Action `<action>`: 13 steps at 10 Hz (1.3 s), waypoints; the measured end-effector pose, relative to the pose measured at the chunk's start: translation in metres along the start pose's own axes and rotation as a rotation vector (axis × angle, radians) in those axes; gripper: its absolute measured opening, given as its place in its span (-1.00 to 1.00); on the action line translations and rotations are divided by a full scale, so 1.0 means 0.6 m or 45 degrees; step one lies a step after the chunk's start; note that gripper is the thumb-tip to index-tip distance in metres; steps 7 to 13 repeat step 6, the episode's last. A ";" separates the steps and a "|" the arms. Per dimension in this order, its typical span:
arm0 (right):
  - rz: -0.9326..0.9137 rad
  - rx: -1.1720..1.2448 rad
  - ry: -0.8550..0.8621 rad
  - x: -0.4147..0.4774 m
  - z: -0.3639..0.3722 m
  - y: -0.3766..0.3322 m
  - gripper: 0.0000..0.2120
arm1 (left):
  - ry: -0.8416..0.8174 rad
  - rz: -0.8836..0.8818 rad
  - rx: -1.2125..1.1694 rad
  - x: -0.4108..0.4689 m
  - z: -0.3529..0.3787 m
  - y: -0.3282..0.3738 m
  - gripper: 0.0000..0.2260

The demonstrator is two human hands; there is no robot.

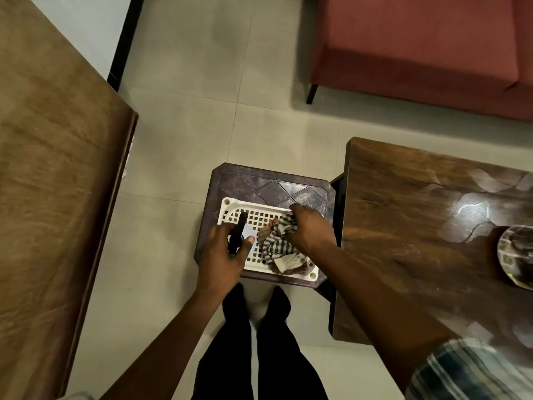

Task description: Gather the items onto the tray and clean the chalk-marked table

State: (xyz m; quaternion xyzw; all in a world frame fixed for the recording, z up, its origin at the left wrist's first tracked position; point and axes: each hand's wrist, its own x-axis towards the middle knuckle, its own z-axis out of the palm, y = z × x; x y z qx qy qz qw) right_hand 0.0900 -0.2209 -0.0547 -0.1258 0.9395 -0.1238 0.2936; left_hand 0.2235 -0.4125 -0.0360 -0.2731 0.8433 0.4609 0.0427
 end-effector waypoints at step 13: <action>-0.081 0.160 0.084 -0.127 0.004 -0.034 -0.27 | 0.143 0.050 0.243 -0.047 -0.058 0.057 -0.13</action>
